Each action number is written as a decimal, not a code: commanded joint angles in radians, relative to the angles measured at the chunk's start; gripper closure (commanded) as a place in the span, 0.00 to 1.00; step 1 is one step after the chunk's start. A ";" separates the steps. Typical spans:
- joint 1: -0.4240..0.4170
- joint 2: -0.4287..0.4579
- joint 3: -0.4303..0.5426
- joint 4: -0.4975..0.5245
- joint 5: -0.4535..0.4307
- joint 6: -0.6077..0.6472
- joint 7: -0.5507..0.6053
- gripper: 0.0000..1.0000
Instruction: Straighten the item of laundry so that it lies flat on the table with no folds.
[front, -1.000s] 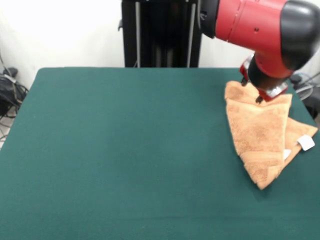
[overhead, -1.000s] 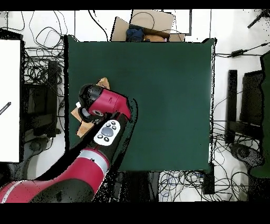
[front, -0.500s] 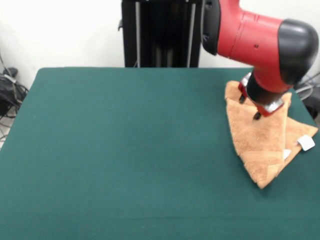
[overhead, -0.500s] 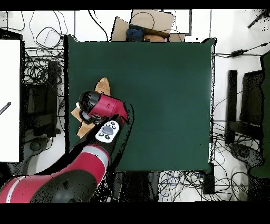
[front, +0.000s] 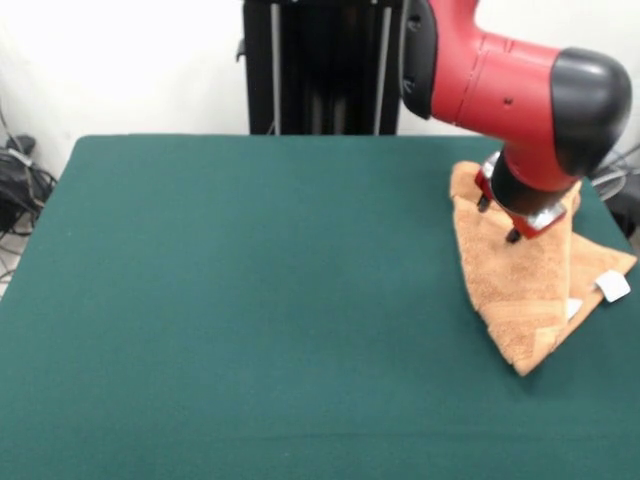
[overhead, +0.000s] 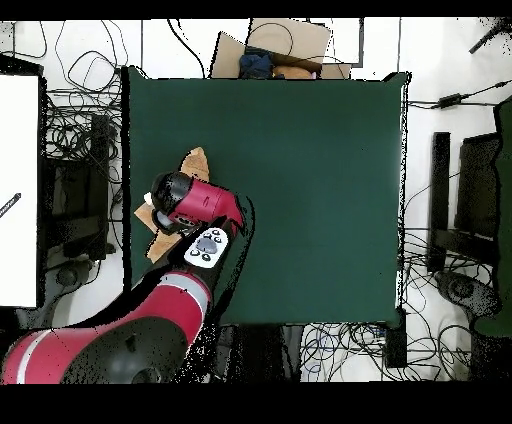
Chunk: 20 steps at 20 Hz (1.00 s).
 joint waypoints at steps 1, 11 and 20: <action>-0.043 0.056 0.142 0.048 -0.033 -0.050 0.063 0.00; 0.073 -0.188 0.054 0.174 -0.015 0.056 0.225 0.00; 0.058 -0.215 -0.133 -0.054 -0.257 0.264 0.072 0.00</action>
